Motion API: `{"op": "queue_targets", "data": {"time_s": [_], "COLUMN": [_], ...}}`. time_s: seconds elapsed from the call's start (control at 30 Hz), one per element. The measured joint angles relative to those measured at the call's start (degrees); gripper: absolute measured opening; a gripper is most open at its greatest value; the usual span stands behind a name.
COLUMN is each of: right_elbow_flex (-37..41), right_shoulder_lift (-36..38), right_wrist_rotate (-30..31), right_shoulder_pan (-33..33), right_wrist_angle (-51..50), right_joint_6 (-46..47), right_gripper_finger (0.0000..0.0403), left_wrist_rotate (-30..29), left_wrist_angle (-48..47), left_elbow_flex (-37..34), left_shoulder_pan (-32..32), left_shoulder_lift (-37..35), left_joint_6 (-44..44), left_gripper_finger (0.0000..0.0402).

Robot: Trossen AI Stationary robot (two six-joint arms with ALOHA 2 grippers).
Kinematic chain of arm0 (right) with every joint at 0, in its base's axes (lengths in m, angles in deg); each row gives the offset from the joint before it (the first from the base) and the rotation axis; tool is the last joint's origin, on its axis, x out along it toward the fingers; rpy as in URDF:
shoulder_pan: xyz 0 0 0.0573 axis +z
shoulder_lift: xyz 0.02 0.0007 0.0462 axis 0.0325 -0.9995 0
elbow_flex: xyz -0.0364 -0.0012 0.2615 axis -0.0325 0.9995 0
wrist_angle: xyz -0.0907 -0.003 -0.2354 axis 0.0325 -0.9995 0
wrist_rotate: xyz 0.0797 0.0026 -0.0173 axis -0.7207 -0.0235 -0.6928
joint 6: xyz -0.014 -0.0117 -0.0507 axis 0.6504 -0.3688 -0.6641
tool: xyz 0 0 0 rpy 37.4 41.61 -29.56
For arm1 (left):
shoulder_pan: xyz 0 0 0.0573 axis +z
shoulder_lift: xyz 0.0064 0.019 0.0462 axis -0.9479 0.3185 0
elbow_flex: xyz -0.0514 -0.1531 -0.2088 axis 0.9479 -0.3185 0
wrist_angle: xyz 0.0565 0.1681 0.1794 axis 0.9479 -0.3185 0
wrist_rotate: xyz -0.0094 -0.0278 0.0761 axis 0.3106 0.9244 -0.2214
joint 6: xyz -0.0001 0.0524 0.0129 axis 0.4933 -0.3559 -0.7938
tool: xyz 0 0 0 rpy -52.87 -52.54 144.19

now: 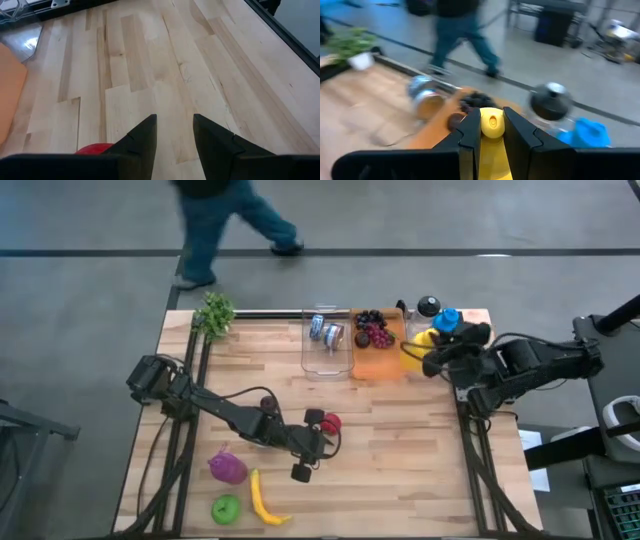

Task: Pick & Place Food Item
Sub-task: Put the yellow tumbler into the right transparent bin

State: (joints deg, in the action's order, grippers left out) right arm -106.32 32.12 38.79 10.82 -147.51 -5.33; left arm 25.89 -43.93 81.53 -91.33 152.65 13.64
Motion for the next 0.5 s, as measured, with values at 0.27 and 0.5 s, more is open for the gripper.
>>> {"op": "queue_targets", "data": {"time_s": [0.27, 0.5], "right_elbow_flex": [0.4, 2.2], "right_shoulder_lift": [1.8, 1.9], "right_wrist_rotate": [0.6, 2.3], "right_shoulder_pan": [-9.1, -16.4], "right_wrist_angle": [-4.7, -4.8], "right_joint_6": [2.4, 2.4], "right_gripper_finger": [0.0052, 0.0052], "left_wrist_rotate": [0.0, 0.0], "left_wrist_angle": [0.3, 0.3], "left_elbow_flex": [0.0, 0.0], "left_shoulder_pan": [0.0, 0.0], "left_shoulder_lift": [0.0, 0.0], "left_joint_6": [0.0, 0.0], "left_gripper_finger": [0.0129, 0.0129]}}
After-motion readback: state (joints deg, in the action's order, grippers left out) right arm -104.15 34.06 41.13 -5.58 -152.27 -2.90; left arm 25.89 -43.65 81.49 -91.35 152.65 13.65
